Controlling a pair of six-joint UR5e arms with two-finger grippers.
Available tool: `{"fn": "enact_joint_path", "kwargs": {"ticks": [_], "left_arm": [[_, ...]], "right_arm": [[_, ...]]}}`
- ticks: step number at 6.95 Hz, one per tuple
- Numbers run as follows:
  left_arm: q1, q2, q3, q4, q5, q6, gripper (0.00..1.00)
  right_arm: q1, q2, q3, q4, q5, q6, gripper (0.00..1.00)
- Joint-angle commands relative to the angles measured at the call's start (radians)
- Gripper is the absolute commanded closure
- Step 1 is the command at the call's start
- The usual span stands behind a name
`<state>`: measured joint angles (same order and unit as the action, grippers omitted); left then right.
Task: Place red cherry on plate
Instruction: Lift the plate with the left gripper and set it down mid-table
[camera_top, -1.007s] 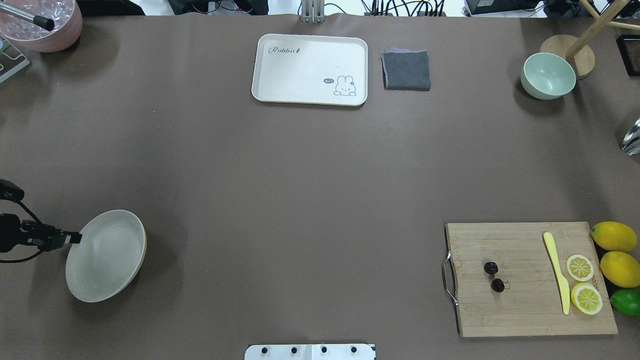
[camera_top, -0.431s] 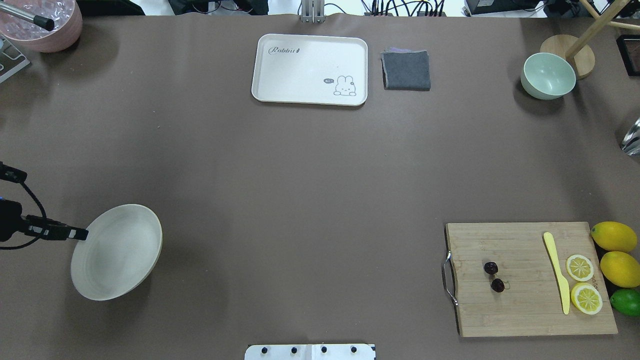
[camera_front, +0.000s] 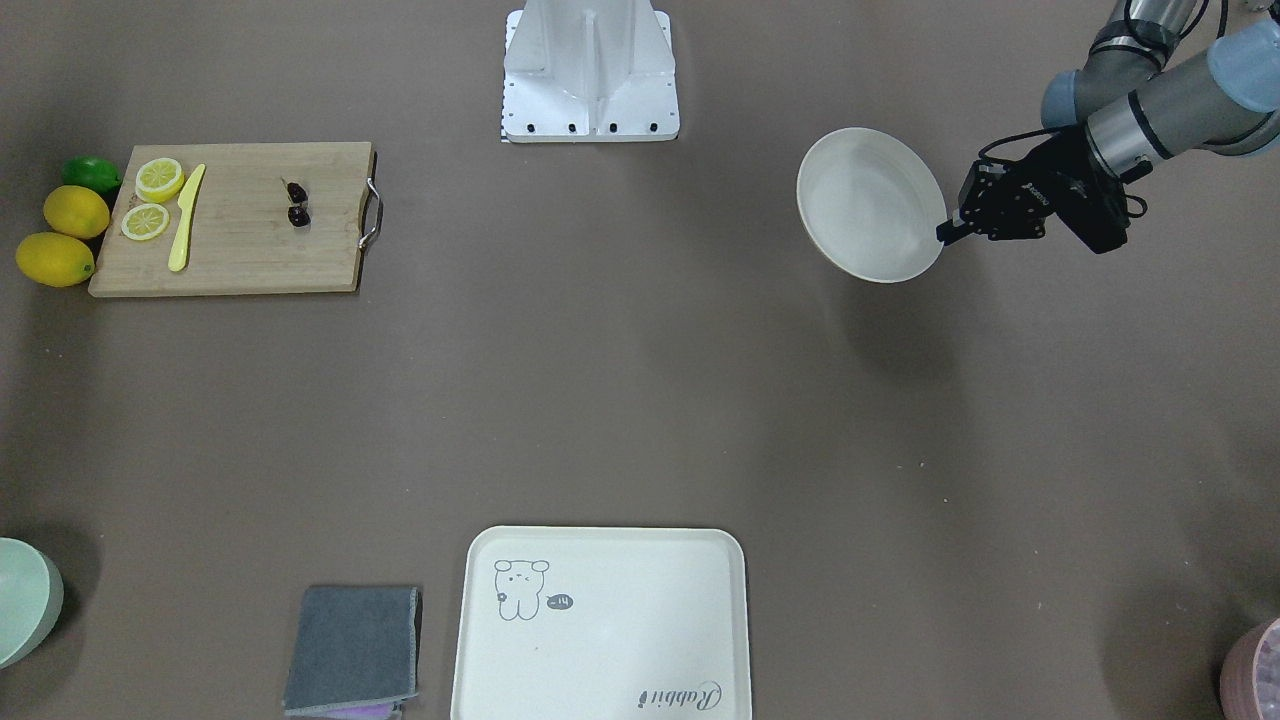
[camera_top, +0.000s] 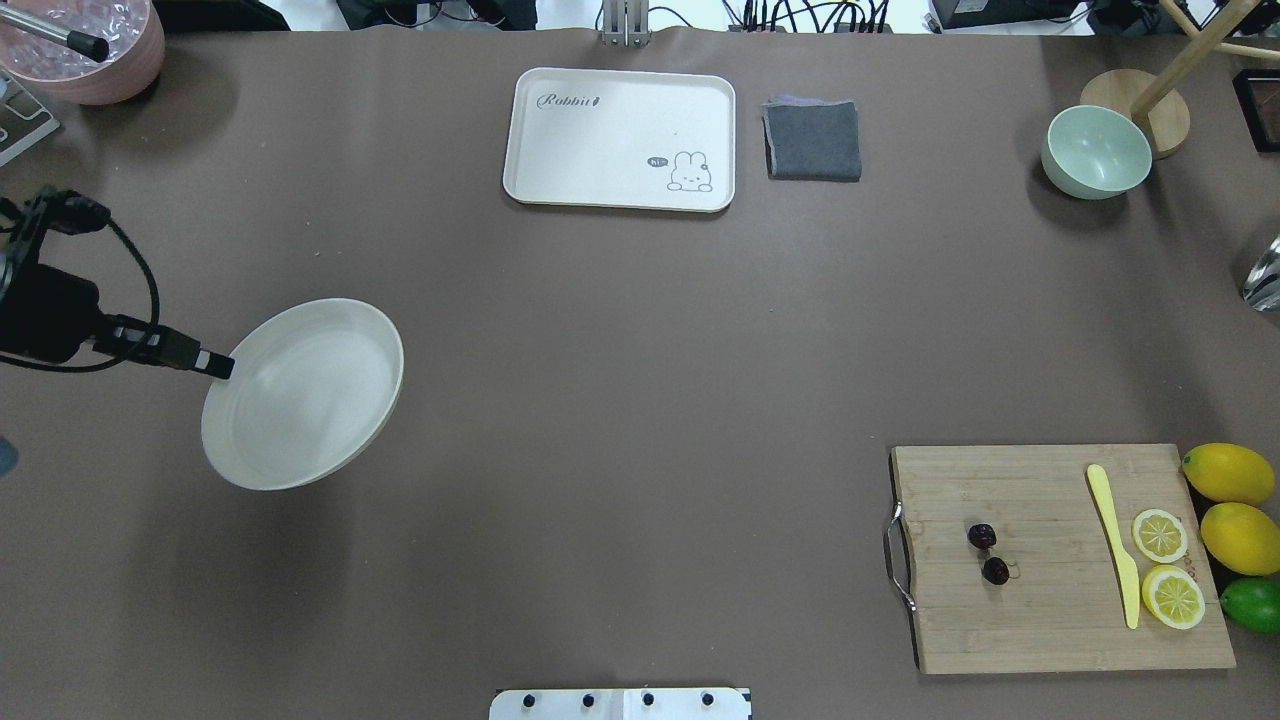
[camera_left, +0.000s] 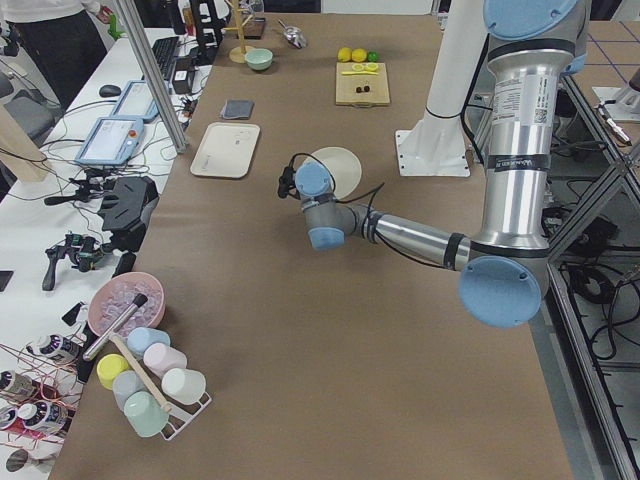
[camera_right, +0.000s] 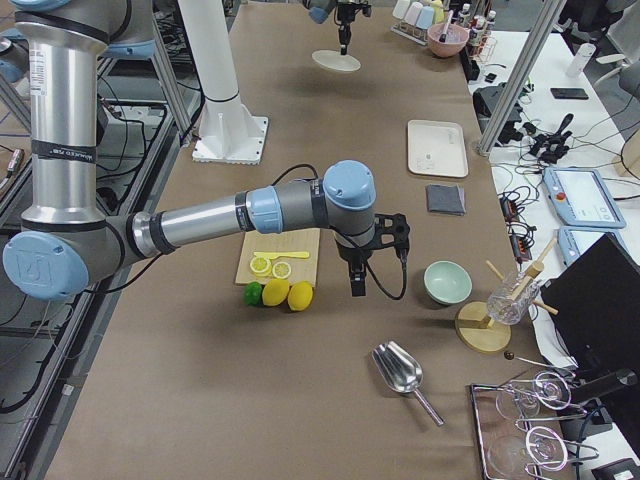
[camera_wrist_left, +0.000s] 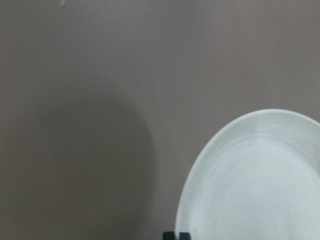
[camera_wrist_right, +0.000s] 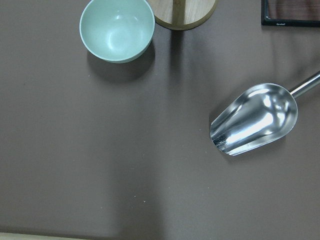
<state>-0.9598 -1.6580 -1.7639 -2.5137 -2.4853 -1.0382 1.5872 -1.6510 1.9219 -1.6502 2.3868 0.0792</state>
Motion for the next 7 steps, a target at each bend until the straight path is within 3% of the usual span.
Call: {"fn": "enact_joint_path", "kwargs": {"ticks": [1, 3, 4, 6, 7], "left_arm": [[0.006, -0.244, -0.034, 0.361, 0.081, 0.007, 1.00], [0.109, -0.414, -0.022, 0.620, 0.232, 0.029, 1.00], [0.174, -0.477, -0.002, 0.724, 0.359, 0.044, 1.00], [0.208, -0.514, 0.084, 0.704, 0.393, 0.069, 1.00], [0.214, -0.514, 0.139, 0.634, 0.394, 0.064, 1.00]], "right_arm": [[0.001, 0.000, -0.001, 0.001, -0.002, 0.005, 0.01], [0.001, 0.002, 0.000, 0.001, -0.003, 0.014, 0.01], [0.004, -0.004, 0.003, 0.001, 0.005, 0.016, 0.01], [0.011, -0.010, 0.003, 0.003, 0.006, 0.016, 0.01], [0.013, -0.012, 0.005, 0.003, 0.008, 0.016, 0.01]]}}
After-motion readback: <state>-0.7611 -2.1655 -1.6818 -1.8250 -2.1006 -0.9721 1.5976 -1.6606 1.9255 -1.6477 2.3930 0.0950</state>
